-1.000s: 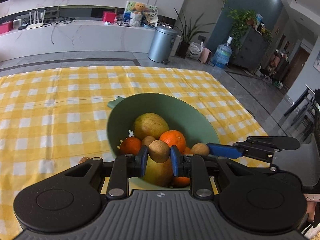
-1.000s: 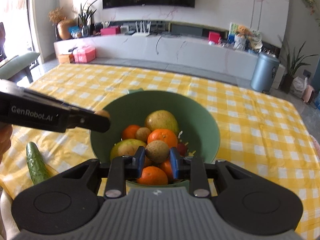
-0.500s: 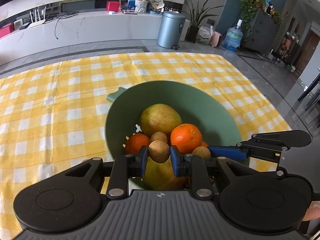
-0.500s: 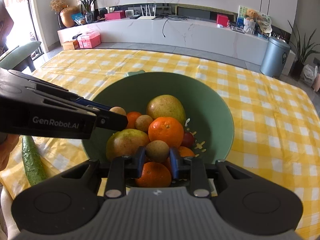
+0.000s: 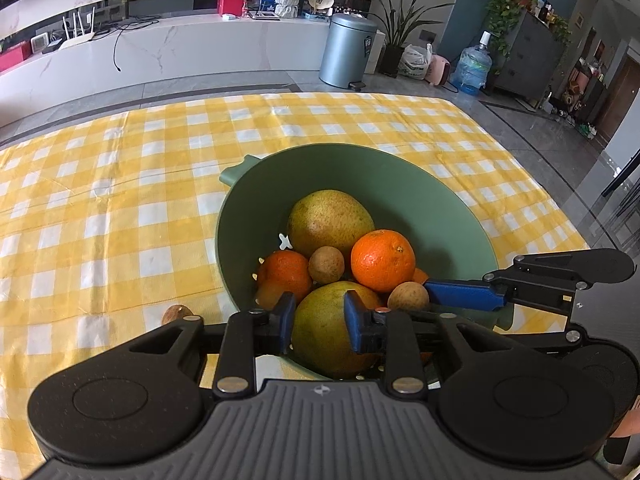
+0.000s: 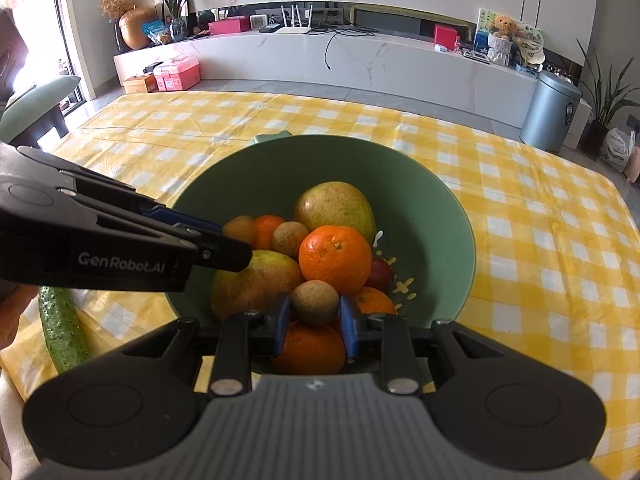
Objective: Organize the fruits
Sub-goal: 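Carry both brown fruits over the colander and open both tools to drop them, then move the right tool to the green cucumber and grasp it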
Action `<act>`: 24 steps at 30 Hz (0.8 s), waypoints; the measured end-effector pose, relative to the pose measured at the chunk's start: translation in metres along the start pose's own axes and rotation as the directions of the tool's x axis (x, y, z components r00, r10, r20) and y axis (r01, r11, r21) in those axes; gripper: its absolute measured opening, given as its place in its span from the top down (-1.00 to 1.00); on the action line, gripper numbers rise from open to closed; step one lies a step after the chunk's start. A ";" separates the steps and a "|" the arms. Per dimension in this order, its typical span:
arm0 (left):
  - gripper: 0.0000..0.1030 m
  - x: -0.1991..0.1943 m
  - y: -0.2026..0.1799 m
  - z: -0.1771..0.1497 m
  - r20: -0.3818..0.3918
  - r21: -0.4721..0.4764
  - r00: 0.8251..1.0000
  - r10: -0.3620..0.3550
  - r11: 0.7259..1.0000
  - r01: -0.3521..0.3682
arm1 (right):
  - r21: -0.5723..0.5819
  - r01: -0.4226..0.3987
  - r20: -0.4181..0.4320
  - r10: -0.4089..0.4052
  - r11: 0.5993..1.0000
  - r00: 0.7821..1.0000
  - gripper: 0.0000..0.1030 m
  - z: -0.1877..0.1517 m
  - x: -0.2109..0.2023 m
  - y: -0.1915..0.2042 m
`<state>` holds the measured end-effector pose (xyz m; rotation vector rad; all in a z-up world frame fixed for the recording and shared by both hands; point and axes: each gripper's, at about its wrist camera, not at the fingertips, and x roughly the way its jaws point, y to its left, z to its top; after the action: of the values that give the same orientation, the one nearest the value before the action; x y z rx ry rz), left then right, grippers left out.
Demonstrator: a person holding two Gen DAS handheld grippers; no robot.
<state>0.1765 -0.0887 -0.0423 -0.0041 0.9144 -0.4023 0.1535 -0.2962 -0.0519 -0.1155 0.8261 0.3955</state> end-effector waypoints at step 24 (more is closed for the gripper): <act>0.08 -0.080 -0.007 -0.025 0.133 0.024 0.991 0.015 1.000 -0.019 | 0.063 0.116 0.211 -0.127 0.991 0.969 -0.05 -0.025 -0.076 0.042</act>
<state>0.1110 -0.0641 0.0049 0.0005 0.7777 -0.3931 0.0738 -0.2861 -0.0105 -0.0744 0.6112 0.2659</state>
